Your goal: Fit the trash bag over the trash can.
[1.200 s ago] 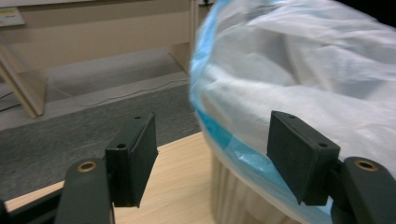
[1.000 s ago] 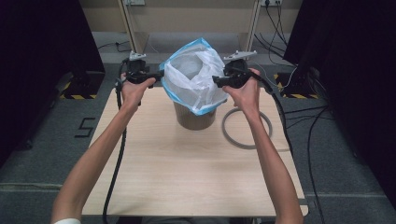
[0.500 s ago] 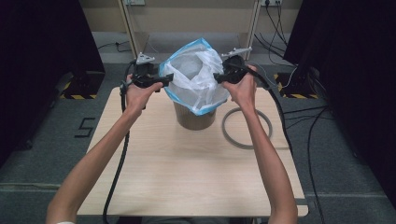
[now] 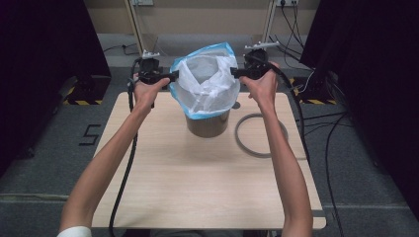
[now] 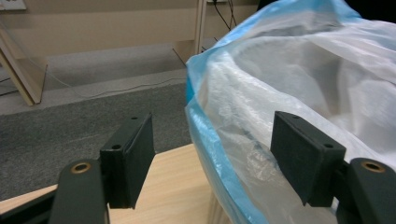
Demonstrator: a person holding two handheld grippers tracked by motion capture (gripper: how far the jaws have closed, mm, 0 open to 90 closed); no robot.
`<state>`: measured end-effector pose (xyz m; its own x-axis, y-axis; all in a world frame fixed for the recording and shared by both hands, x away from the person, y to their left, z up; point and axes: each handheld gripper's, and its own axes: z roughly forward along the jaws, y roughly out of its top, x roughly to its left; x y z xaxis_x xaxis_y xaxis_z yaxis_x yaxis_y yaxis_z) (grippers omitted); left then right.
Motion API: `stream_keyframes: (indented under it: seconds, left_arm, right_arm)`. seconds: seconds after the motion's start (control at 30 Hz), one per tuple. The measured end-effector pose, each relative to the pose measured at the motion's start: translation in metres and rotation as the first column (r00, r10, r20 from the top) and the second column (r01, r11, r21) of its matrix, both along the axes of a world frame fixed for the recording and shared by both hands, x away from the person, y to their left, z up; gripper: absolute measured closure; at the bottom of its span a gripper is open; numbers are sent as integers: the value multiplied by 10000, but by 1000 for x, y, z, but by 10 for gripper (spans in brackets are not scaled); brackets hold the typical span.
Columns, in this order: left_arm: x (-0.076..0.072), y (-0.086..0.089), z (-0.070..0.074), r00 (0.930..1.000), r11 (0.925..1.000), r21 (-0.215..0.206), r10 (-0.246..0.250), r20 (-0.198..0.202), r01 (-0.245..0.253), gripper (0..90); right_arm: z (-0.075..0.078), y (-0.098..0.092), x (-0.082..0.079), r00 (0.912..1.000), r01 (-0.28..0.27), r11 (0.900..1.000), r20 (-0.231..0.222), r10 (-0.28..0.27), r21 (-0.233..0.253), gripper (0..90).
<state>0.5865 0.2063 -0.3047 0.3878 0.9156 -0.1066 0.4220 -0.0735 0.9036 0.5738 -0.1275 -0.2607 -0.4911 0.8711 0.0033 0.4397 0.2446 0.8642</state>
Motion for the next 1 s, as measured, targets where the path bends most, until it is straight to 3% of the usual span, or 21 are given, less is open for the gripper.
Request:
stream_keyframes:
  seconds: [0.13, 0.23, 0.33, 0.4, 0.5, 0.57, 0.67, 0.77, 0.87, 1.0]
  left_arm:
    - [3, 3, -1, 9998, 9992, -368, 130, -134, -135, 295]
    - [-5, 2, 0, 9999, 9993, -359, -145, 0, 144, 294]
    - [-18, 3, 2, 9992, 9990, -264, -347, 205, 352, 287]
    - [-24, 3, -1, 9986, 9988, -104, -466, 266, 469, 287]
    - [-24, 6, -4, 9987, 9976, -516, -453, 231, 465, 286]
    - [-23, 6, -4, 9987, 9981, -433, -418, 297, 431, 294]
    - [-20, 5, -3, 9988, 9986, -356, -383, 290, 393, 303]
    - [-17, 6, -4, 9993, 9987, -460, -191, 328, 206, 302]
    - [-14, 8, -4, 9995, 9981, -601, -135, 291, 153, 301]
    - [-13, 7, -4, 9993, 9986, -502, -140, 351, 158, 300]
  right_arm:
    - [-7, 3, 16, 9989, 157, 9998, -445, -163, -132, 431]
    - [-14, 3, 26, 9959, 270, 9994, -868, -250, 216, 448]
    - [-20, 1, 32, 9938, 272, 9984, -1094, -216, 500, 543]
    - [-23, 0, 33, 9934, -22, 9975, -1144, 102, 701, 645]
    - [-23, -2, 31, 9963, -176, 9979, -834, 227, 622, 773]
    - [-21, -5, 30, 9973, -170, 9973, -698, 220, 711, 836]
    - [-18, -13, 30, 9984, -132, 9988, -545, 158, 467, 900]
    - [-21, -19, 32, 9975, -58, 9996, -695, 76, 263, 900]
    - [-35, -26, 37, 9950, 197, 9998, -983, -194, 23, 900]
    - [-63, -32, 44, 9902, 215, 9997, -1381, -193, 144, 900]
